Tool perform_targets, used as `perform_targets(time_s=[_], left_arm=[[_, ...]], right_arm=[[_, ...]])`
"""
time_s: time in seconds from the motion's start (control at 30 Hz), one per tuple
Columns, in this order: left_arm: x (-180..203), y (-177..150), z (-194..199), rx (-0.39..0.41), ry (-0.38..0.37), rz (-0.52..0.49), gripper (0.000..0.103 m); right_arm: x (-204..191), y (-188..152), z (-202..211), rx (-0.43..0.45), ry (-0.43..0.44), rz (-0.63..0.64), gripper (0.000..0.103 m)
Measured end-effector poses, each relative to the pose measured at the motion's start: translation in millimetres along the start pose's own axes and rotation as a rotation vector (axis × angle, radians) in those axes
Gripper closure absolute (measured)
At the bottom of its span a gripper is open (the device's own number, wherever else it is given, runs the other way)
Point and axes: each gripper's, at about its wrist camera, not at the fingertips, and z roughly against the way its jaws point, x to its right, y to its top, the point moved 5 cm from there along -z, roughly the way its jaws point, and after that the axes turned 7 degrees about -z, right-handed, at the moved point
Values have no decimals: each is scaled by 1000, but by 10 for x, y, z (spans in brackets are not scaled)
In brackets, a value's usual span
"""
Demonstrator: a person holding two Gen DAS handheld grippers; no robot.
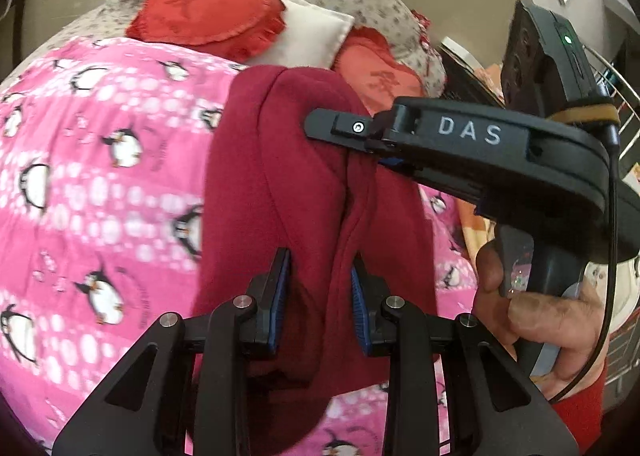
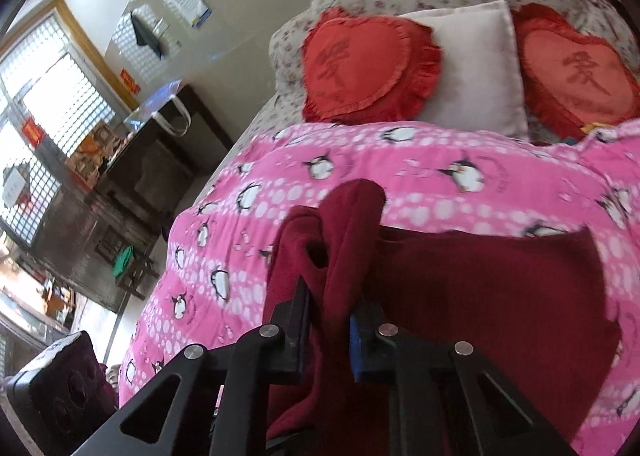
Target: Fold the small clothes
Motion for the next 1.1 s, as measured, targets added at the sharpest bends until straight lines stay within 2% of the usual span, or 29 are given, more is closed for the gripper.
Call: perform_targets(time_s=[0.27,0.43,0.6,0.67,0.77,0.8,0.9,0.97,1.0,1.03,1.1], left_arm=[[603,71,-279,-36,-37,-94,76],[952,68,-608,-86,-55,-139,76],[1001,18,-938,-148,-84,-106,76],[999,6,-986,-163,-87,-99,76],[969,3,-857,-188,-94,-89,76],[961,21,-796,-191,-88,-98,76],[879,58,-445,-135,-57,-161,75],[777,61,-297,-102,-24,-185,75],[708,46,-233,-93,-3,-194,75],[643,11,-198,-89,12,-197,75],[556,-61,-201,-92,35,-196,75]], right_arm=[[633,-2,474,81,12,-98,89],[1055,-19,690,118,2,-166,90],[1486,-83,627,108,-61,-224,90],[1651,-136,528,86,-47,-281,90],[1806,-178,512,84,13,-364,88],[1841,-192,559,86,20,-389,82],[1856,-230,778,110,6,-386,76],[1816,-254,925,139,20,-375,65],[1782,-260,989,156,36,-368,51],[1746,-258,1017,168,49,-362,42],[1649,-254,998,173,65,-345,36]])
